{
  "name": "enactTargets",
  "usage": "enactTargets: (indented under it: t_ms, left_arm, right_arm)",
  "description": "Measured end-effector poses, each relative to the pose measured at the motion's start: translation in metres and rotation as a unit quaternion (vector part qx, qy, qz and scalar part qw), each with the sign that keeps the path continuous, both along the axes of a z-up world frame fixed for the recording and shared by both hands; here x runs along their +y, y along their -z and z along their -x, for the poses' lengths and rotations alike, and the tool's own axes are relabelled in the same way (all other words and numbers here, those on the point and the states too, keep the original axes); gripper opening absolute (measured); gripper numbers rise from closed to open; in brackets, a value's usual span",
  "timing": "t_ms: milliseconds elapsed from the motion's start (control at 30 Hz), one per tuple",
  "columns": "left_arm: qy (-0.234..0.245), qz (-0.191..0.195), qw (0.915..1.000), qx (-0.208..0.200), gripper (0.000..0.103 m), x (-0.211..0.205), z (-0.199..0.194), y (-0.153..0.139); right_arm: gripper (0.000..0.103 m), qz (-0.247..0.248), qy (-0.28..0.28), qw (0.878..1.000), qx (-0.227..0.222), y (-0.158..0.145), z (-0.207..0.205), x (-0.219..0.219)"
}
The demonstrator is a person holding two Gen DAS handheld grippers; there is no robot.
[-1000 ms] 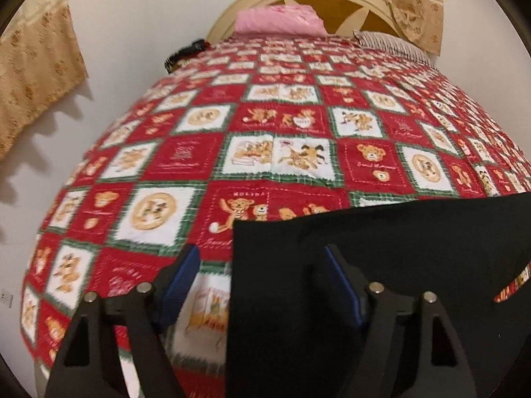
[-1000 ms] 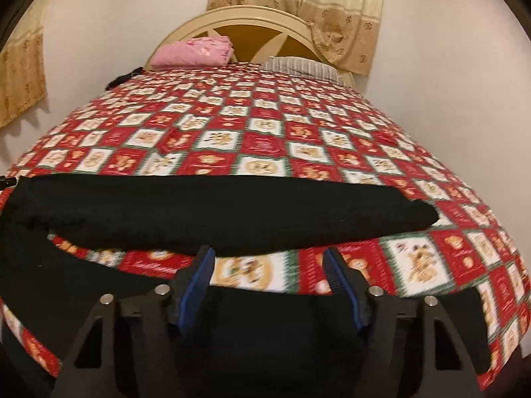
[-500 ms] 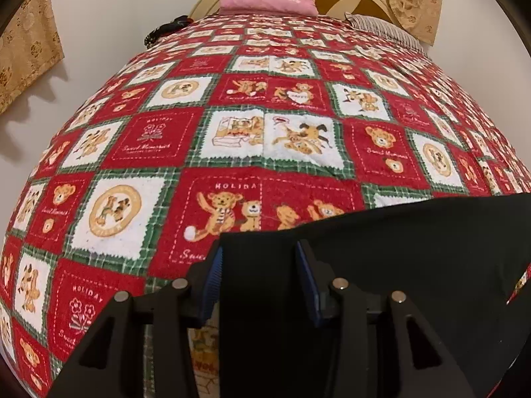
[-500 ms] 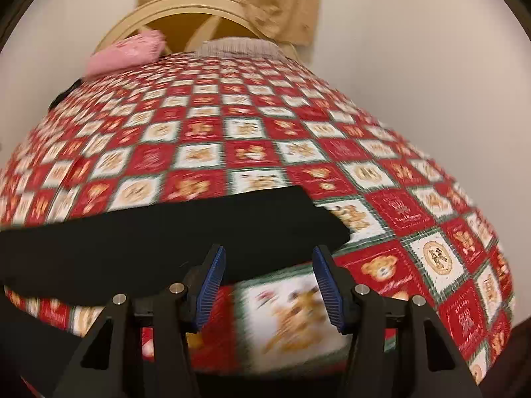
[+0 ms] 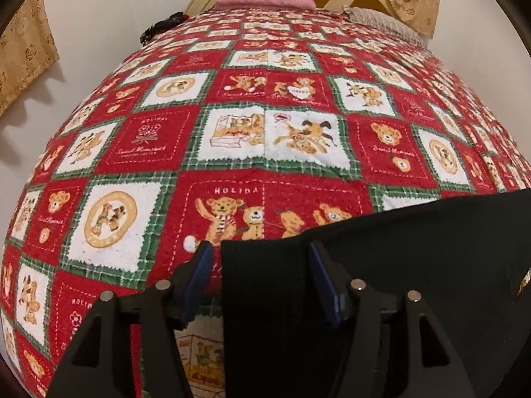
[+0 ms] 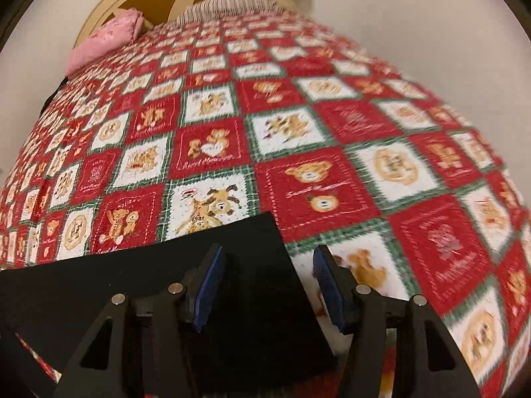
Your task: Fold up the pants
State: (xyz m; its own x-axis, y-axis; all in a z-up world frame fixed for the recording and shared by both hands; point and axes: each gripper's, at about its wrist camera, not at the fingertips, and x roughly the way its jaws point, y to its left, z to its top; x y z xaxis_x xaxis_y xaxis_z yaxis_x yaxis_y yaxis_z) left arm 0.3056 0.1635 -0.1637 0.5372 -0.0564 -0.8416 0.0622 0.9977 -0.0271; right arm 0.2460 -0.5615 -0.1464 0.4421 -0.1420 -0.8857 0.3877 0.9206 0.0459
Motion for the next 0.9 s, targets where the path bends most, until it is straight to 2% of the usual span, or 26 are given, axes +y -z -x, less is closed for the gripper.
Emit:
enactTargets:
  t_ms: [167, 200, 233, 267, 300, 333, 400, 533, 733, 900]
  left_arm:
    - [0.016, 0.023, 0.9996, -0.006, 0.061, 0.005, 0.001, 0.002]
    - [0.019, 0.024, 0.9995, -0.004, 0.058, 0.005, 0.000, 0.001]
    - [0.031, 0.027, 0.9991, -0.007, 0.051, 0.004, 0.000, 0.000]
    - [0.036, 0.027, 0.9990, -0.007, 0.050, 0.003, 0.000, 0.000]
    - [0.038, 0.028, 0.9989, -0.006, 0.043, 0.002, -0.001, -0.001]
    - [0.043, 0.033, 0.9985, -0.006, 0.031, 0.000, -0.002, -0.002]
    - [0.059, 0.048, 0.9971, -0.005, 0.014, -0.005, -0.003, -0.005]
    - [0.072, 0.028, 0.9968, -0.020, 0.013, -0.013, 0.001, -0.009]
    - [0.058, 0.077, 0.9933, -0.064, 0.013, 0.006, 0.013, -0.027]
    - [0.061, 0.096, 0.9890, -0.094, 0.013, 0.007, 0.022, -0.044]
  right_arm:
    - [0.058, 0.007, -0.011, 1.000, 0.015, 0.010, -0.015, -0.004]
    - [0.058, 0.004, -0.010, 1.000, 0.016, 0.012, -0.017, -0.004]
    - [0.057, -0.005, -0.012, 1.000, 0.018, 0.013, -0.018, -0.004]
    - [0.054, -0.012, -0.016, 1.000, 0.016, 0.013, -0.018, -0.002]
    - [0.034, -0.016, -0.020, 1.000, 0.013, 0.013, -0.019, -0.001]
    - [0.019, -0.019, -0.028, 0.999, 0.009, 0.013, -0.018, 0.002]
    - [0.014, -0.012, -0.029, 0.999, 0.006, 0.013, -0.020, 0.006]
    - [0.007, 0.005, -0.024, 1.000, -0.019, -0.002, -0.015, 0.016]
    - [0.007, 0.044, -0.033, 0.995, -0.085, -0.047, 0.010, 0.033]
    - [0.007, 0.064, -0.051, 0.985, -0.150, -0.085, 0.042, 0.048]
